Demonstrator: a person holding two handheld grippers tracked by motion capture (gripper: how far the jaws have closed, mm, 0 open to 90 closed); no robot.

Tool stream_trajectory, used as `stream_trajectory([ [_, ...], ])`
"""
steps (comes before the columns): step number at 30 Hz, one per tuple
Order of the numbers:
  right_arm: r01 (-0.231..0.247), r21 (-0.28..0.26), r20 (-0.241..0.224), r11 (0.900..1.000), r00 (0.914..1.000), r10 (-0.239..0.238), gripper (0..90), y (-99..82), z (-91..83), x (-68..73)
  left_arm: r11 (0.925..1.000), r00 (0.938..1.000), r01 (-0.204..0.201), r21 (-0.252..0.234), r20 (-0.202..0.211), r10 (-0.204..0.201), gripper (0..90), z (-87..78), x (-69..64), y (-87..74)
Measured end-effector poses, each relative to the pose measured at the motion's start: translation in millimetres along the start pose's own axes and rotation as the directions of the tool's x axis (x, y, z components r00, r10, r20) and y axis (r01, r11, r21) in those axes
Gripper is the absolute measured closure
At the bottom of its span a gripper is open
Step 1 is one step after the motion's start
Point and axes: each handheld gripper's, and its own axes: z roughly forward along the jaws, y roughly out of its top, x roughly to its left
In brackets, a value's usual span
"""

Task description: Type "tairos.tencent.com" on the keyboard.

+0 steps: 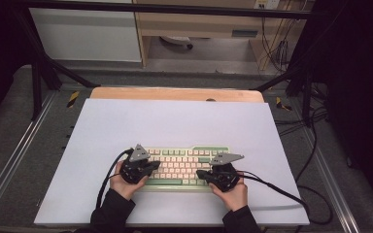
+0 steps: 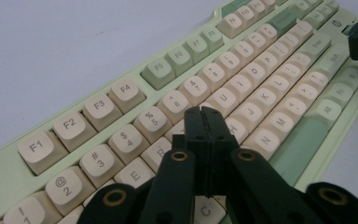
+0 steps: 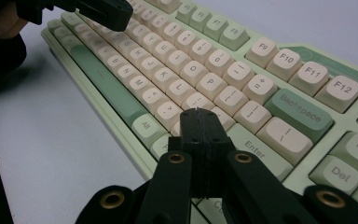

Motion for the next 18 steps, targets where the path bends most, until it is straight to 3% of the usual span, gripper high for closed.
stream_trajectory([
  [18,-0.005,-0.012,-0.015,0.9999,0.9999,0.005,90.0,1.9,1.1,2.2,0.9997,0.9998,0.016,-0.018,-0.008,-0.016,89.9,-27.6,6.1,-13.4],
])
